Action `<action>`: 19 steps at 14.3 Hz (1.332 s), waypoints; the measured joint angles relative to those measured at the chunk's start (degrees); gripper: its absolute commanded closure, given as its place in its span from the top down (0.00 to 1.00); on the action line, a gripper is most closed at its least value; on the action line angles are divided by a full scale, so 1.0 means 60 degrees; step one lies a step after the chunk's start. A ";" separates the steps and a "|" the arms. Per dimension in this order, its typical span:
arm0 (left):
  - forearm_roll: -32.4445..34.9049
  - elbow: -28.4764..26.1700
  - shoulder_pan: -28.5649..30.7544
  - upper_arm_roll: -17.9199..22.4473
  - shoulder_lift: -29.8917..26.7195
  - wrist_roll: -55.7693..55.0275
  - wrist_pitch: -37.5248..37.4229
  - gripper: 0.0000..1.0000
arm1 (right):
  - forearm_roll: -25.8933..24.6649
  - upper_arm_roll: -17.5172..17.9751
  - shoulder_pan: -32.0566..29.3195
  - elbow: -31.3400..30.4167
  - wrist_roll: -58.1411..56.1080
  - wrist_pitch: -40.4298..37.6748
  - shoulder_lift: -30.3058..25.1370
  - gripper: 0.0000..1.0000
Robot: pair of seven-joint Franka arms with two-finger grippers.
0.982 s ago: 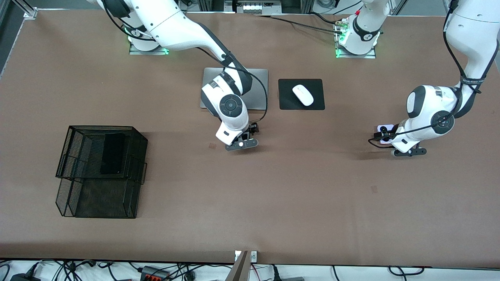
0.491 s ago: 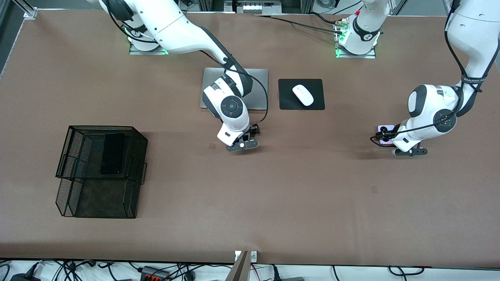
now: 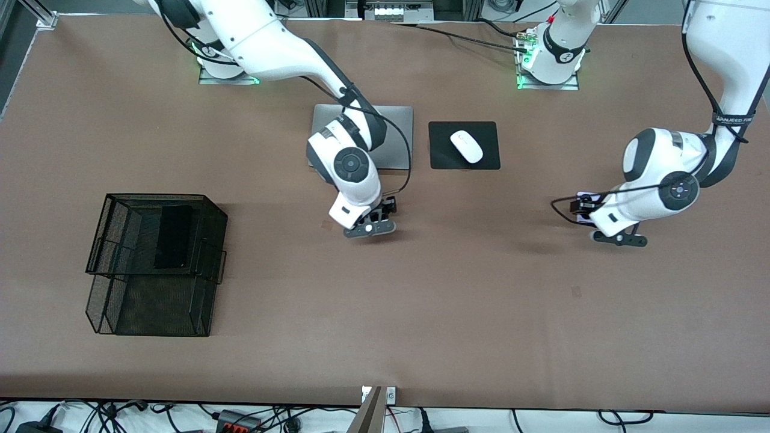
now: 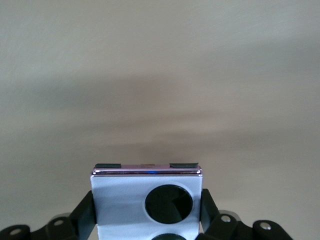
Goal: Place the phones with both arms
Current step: 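Grasp the white flip phone with the left gripper, then carry the black flip phone to the basket while the left gripper moves the white phone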
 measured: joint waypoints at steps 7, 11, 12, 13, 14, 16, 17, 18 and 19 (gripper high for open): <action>-0.0255 0.1859 -0.1631 -0.1880 0.0773 -0.0923 -0.0801 0.17 | -0.0008 -0.0273 -0.3051 0.0082 -0.2538 -0.4002 -0.2556 0.18; -0.0244 0.3725 -0.4093 -0.1861 0.2566 -0.3788 -0.0152 0.18 | -0.0005 -0.0267 -0.5149 0.0019 -0.4183 -0.5242 -0.2900 0.19; -0.0241 0.4095 -0.4599 -0.1824 0.3026 -0.4309 0.0402 0.18 | -0.0004 -0.0262 -0.5558 -0.0025 -0.4539 -0.5373 -0.2898 0.19; -0.0238 0.4354 -0.5081 -0.1719 0.3409 -0.4710 0.1077 0.18 | -0.0004 -0.0259 -0.5908 -0.0086 -0.4926 -0.5465 -0.2896 0.19; -0.0239 0.4518 -0.5518 -0.1572 0.3719 -0.4969 0.1739 0.18 | -0.0005 -0.0259 -0.6227 -0.0141 -0.5319 -0.5503 -0.2881 0.19; -0.0239 0.4661 -0.6128 -0.1380 0.4217 -0.5256 0.2733 0.18 | -0.0006 -0.0257 -0.6791 -0.0232 -0.6117 -0.5488 -0.2764 0.20; -0.0239 0.4690 -0.6316 -0.1330 0.4446 -0.5325 0.3139 0.18 | -0.0006 -0.0255 -0.7038 -0.0256 -0.6540 -0.5408 -0.2655 0.22; -0.0239 0.4708 -0.6444 -0.1301 0.4667 -0.5353 0.3501 0.18 | -0.0006 -0.0252 -0.7240 -0.0258 -0.6903 -0.5270 -0.2536 0.22; -0.0239 0.4718 -0.6535 -0.1267 0.4872 -0.5357 0.3811 0.18 | -0.0009 -0.0250 -0.7385 -0.0259 -0.7127 -0.5118 -0.2422 0.22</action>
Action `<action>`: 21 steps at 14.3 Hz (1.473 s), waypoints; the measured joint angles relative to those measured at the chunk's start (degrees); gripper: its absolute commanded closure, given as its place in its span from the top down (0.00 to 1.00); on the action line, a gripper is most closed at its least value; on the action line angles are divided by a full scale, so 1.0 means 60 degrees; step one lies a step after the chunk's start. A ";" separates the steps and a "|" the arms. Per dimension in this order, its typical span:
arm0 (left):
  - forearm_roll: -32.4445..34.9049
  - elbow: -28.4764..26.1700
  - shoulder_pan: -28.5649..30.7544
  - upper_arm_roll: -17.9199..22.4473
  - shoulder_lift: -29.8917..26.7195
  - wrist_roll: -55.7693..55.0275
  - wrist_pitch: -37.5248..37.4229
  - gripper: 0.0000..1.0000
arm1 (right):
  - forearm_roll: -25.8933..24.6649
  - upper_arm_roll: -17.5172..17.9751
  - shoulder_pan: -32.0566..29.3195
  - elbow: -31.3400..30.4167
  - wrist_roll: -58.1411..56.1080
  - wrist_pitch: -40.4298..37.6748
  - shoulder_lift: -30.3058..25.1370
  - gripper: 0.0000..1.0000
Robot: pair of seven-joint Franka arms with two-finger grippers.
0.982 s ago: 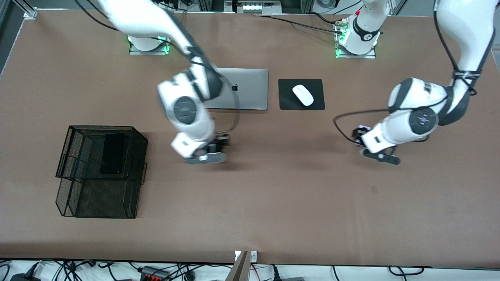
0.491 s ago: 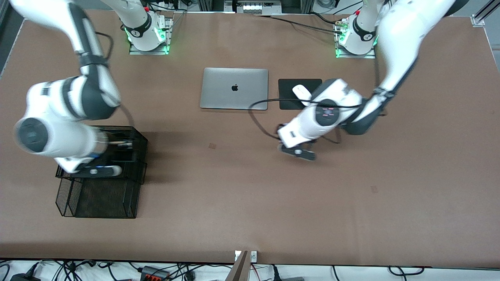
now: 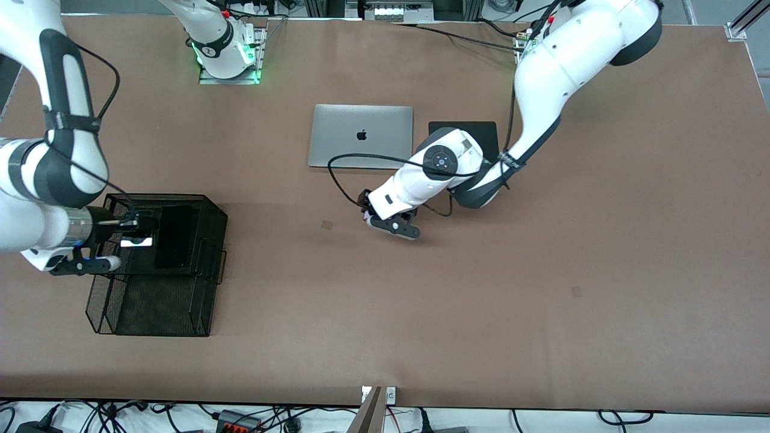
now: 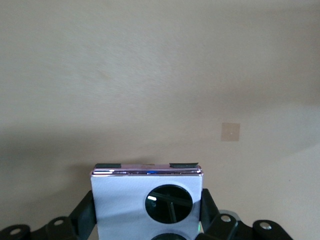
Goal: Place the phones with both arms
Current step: 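Carry the black flip phone to the basket while the left gripper moves the white phone, then release the flip phone in the basket while the left gripper sets down the white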
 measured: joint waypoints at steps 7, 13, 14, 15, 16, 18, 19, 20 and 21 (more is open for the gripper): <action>0.0014 0.0202 -0.0684 0.0631 0.0499 0.0000 0.0720 1.00 | -0.0322 0.0013 -0.0222 -0.0010 -0.0345 0.0811 0.0481 1.00; 0.0033 0.0337 -0.0300 0.0757 -0.0154 0.0006 -0.0428 1.00 | -0.0497 0.0256 0.0307 0.0206 -0.0267 0.0769 -0.0322 1.00; 0.0034 0.0345 -0.0089 0.0757 -0.0582 0.0011 -0.1401 1.00 | -0.0504 0.0285 0.0653 0.0201 -0.0003 0.0718 -0.0487 1.00; 0.0035 0.0350 0.0125 0.0756 -0.1050 0.0021 -0.2384 1.00 | -0.0507 0.0306 0.1006 0.0193 0.0201 0.0705 -0.0573 1.00; 0.0036 0.0350 0.0321 0.0756 -0.1517 0.0027 -0.3309 1.00 | -0.0507 0.0319 0.1374 0.0179 0.0300 0.0716 -0.0579 1.00; 0.0042 0.0345 0.0654 0.0769 -0.2368 0.0119 -0.5065 1.00 | -0.0507 0.0333 0.2063 0.0082 0.0407 0.0933 -0.0483 1.00; 0.0050 0.0339 0.0841 0.0778 -0.2734 0.0407 -0.5776 1.00 | -0.0507 0.0342 0.2379 0.0027 0.0430 0.1128 -0.0388 1.00; 0.0054 0.0336 0.1075 0.0794 -0.3037 0.0892 -0.6368 1.00 | -0.0507 0.0348 0.2671 -0.0004 0.0451 0.1312 -0.0267 1.00; 0.0057 0.0330 0.1371 0.0812 -0.3293 0.1459 -0.6930 1.00 | -0.0487 0.0354 0.2941 -0.0013 0.0527 0.1460 -0.0148 1.00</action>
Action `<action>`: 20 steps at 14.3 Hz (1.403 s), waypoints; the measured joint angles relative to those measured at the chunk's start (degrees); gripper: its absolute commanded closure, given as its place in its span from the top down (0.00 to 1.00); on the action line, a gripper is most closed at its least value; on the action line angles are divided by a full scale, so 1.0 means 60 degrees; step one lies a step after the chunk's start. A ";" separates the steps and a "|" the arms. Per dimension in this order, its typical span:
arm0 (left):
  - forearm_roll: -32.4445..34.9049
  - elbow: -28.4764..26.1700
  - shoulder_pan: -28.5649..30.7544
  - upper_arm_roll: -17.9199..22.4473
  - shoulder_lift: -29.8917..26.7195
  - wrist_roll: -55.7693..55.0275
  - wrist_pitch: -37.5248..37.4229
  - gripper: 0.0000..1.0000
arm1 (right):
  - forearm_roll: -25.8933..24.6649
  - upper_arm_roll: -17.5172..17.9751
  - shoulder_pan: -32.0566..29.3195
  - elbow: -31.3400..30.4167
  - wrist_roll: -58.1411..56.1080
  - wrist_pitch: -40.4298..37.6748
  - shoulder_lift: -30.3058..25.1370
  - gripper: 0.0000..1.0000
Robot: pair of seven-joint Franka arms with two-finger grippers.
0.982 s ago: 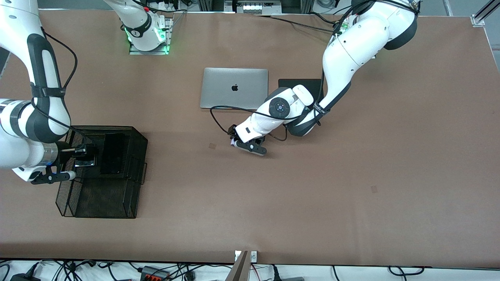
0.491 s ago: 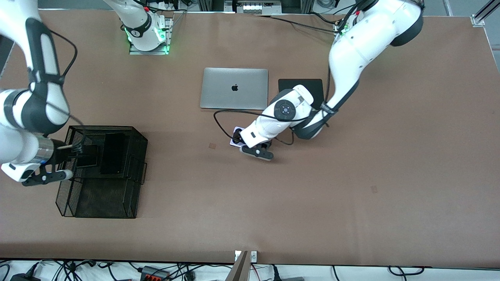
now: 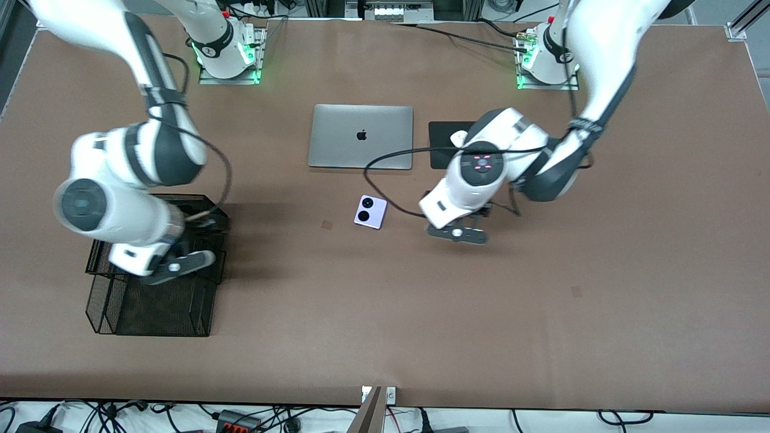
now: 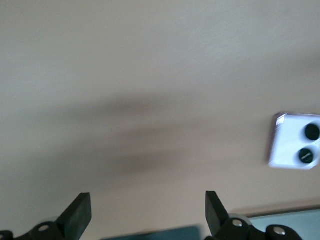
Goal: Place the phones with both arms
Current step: 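Release the flip phone in the basket while the left gripper sets down the white, then reach the right gripper to the white phone while the left gripper withdraws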
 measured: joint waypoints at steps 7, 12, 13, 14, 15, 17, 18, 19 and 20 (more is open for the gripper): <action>0.0003 -0.0006 0.2609 0.0008 -0.1315 0.2224 -0.2435 1.00 | 0.0221 0.0046 0.2465 -0.0046 0.4126 0.2046 0.1088 1.00; -0.0560 0.0030 0.2569 0.0832 -0.3326 0.2636 -0.2796 1.00 | 0.0217 0.0040 0.4054 -0.0057 0.7676 0.3236 0.1952 1.00; -0.1055 -0.0001 0.2016 0.1658 -0.3879 0.2704 -0.2865 1.00 | 0.0218 0.0038 0.4225 -0.0058 0.8359 0.3373 0.2093 1.00; -0.1386 -0.0056 0.1414 0.2513 -0.4356 0.2802 -0.2889 1.00 | 0.0218 0.0034 0.4333 -0.0058 0.8989 0.3467 0.2215 1.00; -0.1541 -0.0137 0.0896 0.3234 -0.4750 0.3030 -0.2891 1.00 | 0.0218 0.0034 0.4416 -0.0058 0.9486 0.3508 0.2313 1.00; -0.1717 -0.0338 0.0243 0.4302 -0.5226 0.3929 -0.2841 1.00 | 0.0218 0.0034 0.4576 -0.0068 1.0234 0.3519 0.2441 1.00; -0.1908 -0.0431 0.0041 0.4793 -0.5337 0.4420 -0.2705 1.00 | 0.0218 0.0035 0.4649 -0.0086 1.0572 0.3519 0.2483 1.00; -0.2212 -0.0592 -0.0117 0.5288 -0.5419 0.4828 -0.2491 1.00 | 0.0218 0.0033 0.4704 -0.0110 1.0906 0.3519 0.2514 1.00; -0.2528 -0.0826 -0.0182 0.5700 -0.5479 0.5153 -0.2229 1.00 | 0.0218 0.0033 0.4752 -0.0141 1.1200 0.3519 0.2537 1.00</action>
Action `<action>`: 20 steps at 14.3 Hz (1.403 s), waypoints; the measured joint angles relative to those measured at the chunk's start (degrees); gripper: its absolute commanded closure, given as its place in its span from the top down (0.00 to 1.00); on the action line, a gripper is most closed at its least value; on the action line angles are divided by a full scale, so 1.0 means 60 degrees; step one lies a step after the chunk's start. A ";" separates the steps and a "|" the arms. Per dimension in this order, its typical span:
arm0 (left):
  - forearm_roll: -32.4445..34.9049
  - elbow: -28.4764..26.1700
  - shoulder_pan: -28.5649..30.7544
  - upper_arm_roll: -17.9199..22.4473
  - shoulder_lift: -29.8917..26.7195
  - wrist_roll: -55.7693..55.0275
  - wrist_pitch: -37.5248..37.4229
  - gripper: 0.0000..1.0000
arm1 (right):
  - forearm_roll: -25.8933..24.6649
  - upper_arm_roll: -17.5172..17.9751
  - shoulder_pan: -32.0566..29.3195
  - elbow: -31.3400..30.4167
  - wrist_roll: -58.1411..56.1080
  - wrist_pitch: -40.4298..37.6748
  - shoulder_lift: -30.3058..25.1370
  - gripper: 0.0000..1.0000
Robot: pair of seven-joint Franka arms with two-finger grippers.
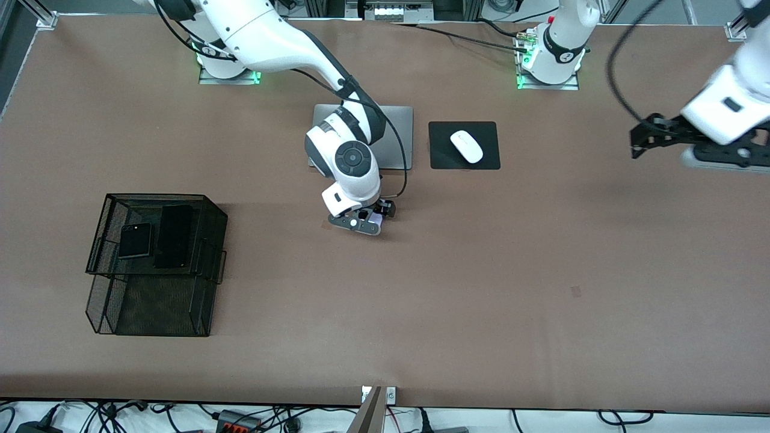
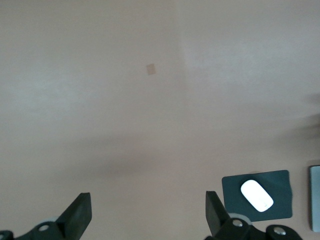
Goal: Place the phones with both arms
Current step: 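Reach the right gripper to the white phone while the left gripper withdraws, then grasp and lift the white flip phone with the right gripper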
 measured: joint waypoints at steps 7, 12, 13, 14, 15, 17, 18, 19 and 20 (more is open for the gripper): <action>-0.0290 -0.0916 0.0052 0.0477 0.0005 0.0354 0.1114 1.00 | 0.0000 -0.0013 0.0165 -0.0034 0.0413 0.0001 0.0191 1.00; -0.0290 -0.0869 0.0152 0.0503 0.0027 0.0354 0.0803 1.00 | 0.0000 -0.0034 0.0165 -0.0034 0.0438 0.0096 0.0337 1.00; -0.0290 -0.0858 0.0165 0.0506 0.0027 0.0354 0.0749 1.00 | 0.0000 -0.0037 0.0165 -0.0034 0.0441 0.0138 0.0355 1.00; -0.0290 -0.0844 0.0208 0.0514 0.0027 0.0354 0.0690 1.00 | 0.0000 -0.0039 0.0165 -0.0034 0.0444 0.0213 0.0372 1.00; -0.0290 -0.0828 0.0274 0.0517 0.0026 0.0354 0.0671 1.00 | 0.0000 -0.0039 0.0165 -0.0034 0.0445 0.0277 0.0387 1.00; -0.0290 -0.0803 0.0374 0.0519 0.0026 0.0357 0.0667 1.00 | 0.0000 -0.0039 0.0166 -0.0034 0.0446 0.0335 0.0442 0.99; -0.0290 -0.0767 0.0380 0.0517 0.0026 0.0359 0.0668 1.00 | 0.0000 -0.0039 0.0166 -0.0033 0.0446 0.0361 0.0470 0.89; -0.0273 -0.0685 0.0375 0.0499 0.0024 0.0360 0.0668 1.00 | -0.0001 -0.0039 0.0167 -0.0031 0.0446 0.0377 0.0471 0.73; -0.0239 -0.0596 0.0355 0.0476 0.0024 0.0363 0.0668 1.00 | -0.0001 -0.0037 0.0170 -0.0020 0.0444 0.0395 0.0471 0.53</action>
